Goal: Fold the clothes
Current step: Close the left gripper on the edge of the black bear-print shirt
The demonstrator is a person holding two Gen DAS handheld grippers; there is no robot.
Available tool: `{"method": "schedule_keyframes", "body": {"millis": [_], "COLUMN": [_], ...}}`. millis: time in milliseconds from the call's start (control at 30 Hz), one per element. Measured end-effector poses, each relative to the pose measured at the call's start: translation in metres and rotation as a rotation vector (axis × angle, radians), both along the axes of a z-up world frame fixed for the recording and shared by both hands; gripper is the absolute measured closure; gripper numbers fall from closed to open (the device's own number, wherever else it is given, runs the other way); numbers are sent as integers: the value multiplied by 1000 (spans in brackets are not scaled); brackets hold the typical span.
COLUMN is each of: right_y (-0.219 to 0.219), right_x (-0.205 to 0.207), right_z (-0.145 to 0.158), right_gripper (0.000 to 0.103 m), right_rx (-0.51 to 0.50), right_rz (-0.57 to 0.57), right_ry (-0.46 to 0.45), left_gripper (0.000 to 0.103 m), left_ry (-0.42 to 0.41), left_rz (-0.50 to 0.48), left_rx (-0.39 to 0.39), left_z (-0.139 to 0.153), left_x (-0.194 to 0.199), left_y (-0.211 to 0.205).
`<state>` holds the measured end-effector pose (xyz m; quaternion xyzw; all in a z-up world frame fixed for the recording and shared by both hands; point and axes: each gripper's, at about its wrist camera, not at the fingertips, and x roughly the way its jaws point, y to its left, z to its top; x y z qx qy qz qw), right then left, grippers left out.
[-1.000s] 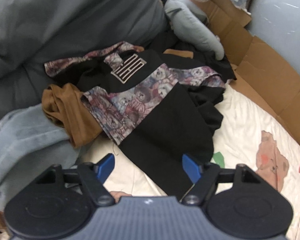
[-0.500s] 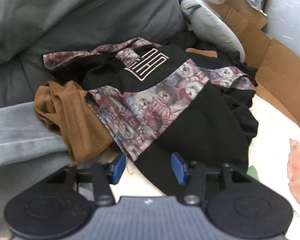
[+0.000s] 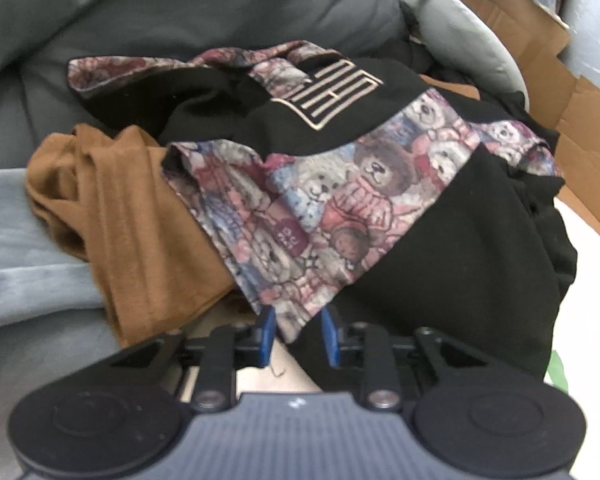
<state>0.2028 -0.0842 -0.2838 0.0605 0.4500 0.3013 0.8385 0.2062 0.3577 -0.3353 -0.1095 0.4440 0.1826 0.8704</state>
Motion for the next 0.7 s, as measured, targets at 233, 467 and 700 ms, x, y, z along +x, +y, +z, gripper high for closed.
{"method": "schedule_keyframes", "body": {"millis": [233, 467, 700], "right_y": [3, 3, 6], "right_x": [4, 4, 2], "right_z": [-9, -16, -19], "right_gripper": [12, 12, 13], "right_rx": [-19, -39, -54], "right_rz": [-14, -20, -4], "right_ry": [25, 43, 49], "left_gripper": [75, 71, 70], "left_ry": [-4, -34, -37], "left_rz": [10, 11, 9], "left_rx": [29, -1, -68], "left_z": [-11, -13, -20], "left_x": [-2, -10, -12], "left_y": [-5, 1, 2]}}
